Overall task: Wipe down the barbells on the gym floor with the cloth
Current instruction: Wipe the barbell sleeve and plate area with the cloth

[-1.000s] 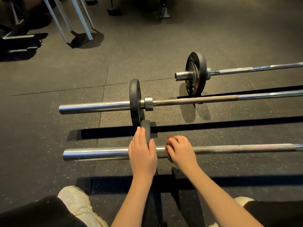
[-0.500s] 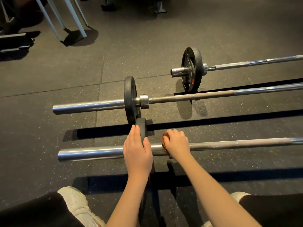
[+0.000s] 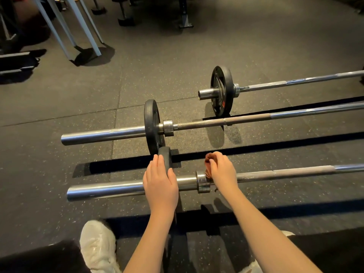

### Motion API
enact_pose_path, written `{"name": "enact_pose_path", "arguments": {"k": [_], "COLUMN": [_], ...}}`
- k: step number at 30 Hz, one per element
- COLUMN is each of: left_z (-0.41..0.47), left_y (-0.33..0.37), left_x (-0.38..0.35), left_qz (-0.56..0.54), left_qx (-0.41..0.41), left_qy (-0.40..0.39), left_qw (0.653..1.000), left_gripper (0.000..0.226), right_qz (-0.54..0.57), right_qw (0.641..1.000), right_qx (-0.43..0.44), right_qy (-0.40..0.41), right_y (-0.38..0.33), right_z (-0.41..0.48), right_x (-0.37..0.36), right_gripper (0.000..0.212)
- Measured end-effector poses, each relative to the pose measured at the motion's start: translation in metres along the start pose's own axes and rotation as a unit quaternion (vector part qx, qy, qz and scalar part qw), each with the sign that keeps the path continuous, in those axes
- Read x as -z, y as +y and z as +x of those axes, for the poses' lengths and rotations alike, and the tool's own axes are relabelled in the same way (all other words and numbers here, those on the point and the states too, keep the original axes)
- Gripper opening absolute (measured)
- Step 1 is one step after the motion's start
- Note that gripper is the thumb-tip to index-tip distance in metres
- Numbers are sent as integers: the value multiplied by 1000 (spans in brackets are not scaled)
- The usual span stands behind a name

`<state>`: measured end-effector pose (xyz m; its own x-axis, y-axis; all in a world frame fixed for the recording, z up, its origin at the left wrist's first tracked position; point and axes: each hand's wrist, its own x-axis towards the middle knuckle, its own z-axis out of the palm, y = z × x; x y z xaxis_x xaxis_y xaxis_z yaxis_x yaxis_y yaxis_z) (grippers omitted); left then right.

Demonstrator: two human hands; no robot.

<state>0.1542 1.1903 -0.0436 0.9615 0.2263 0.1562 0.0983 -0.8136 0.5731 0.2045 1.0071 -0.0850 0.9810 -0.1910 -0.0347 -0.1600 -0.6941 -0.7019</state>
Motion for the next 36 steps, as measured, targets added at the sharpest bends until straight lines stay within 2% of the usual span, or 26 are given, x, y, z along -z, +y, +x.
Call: {"name": "enact_pose_path", "arguments": {"k": [2,5,7,9,12,14,18,19,24,27,30,32,34,36], "left_z": [2,2,-4,-13,-23,-23,-15,-10,4,3,0,-1,-2,-1], "left_y": [2,8,16,24,27,26,26,27,34,32,32,34,35,36], "left_x": [1,-3,-7,-14,-31,-44,-58,-62,-71,-76,-80,-79,-77,-76], "left_qz": [50,169,223,236,229,223,229,228,213,231,229,224,219,214], "left_qx": [-23,-119,-183,-214,-261,-251,-212,-215,-183,-182,-173,-169,-165,-162], "left_qy": [13,7,-28,-68,-130,-172,-246,-259,-307,-306,-302,-299,-298,-302], "left_qw": [998,978,957,945,929,926,918,914,909,906,909,912,914,915], "left_gripper": [46,45,51,54,55,63,71,70,70,72,72,73,72,72], "right_qz": [17,-154,-206,-234,-243,-212,-202,-216,-214,-166,-156,-175,-183,-171], "right_qw": [998,981,969,963,969,977,968,965,976,985,980,970,973,983], "right_qx": [15,114,135,121,33,27,143,147,-9,19,124,159,136,70], "right_qy": [57,18,-28,-66,-32,4,27,27,41,35,-3,-47,-38,19], "right_y": [8,33,44,47,51,48,54,61,92,59,47,58,79,94], "right_z": [-19,-45,-40,-22,-12,-29,-36,-25,-17,-40,-31,-17,-13,-22], "right_x": [10,-5,-7,-2,5,-1,-2,7,24,-6,-10,6,26,37], "right_gripper": [24,25,27,30,40,44,33,32,43,35,30,31,28,22]}}
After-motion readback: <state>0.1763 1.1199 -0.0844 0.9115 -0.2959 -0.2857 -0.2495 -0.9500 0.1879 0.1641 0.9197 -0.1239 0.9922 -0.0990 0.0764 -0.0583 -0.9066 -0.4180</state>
